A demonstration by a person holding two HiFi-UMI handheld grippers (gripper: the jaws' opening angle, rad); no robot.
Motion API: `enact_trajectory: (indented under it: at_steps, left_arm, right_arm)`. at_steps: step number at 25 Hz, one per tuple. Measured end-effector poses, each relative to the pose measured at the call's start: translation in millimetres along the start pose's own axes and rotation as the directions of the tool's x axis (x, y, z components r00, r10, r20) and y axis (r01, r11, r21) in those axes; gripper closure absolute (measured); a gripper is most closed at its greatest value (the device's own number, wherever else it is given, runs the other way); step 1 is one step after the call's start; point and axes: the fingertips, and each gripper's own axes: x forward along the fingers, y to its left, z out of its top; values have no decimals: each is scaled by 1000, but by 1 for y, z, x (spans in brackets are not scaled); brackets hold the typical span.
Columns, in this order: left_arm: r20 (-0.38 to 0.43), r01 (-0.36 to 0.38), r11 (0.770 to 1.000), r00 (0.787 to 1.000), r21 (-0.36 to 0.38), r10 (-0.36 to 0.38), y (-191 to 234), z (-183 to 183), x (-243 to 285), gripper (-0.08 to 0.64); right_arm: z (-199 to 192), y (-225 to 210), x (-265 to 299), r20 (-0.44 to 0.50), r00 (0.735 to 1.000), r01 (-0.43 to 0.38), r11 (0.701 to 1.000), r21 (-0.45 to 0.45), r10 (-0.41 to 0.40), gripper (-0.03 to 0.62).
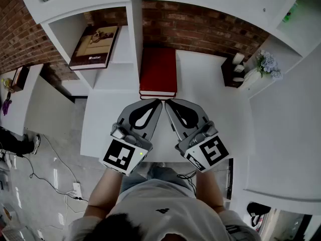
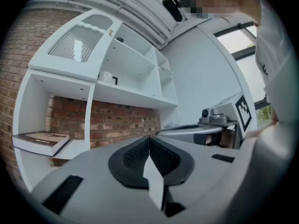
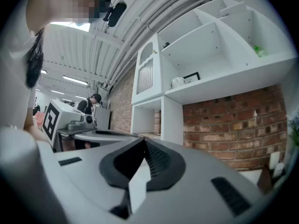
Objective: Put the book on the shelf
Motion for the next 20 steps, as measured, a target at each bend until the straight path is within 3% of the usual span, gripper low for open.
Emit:
enact_trajectory:
  at_steps: [20]
  left_arm:
    - [-23,-64,998,998,-6,64,4,-18,22,545]
  right_arm:
    - [-16,-29,-1,0,999,-34,999,29,34,583]
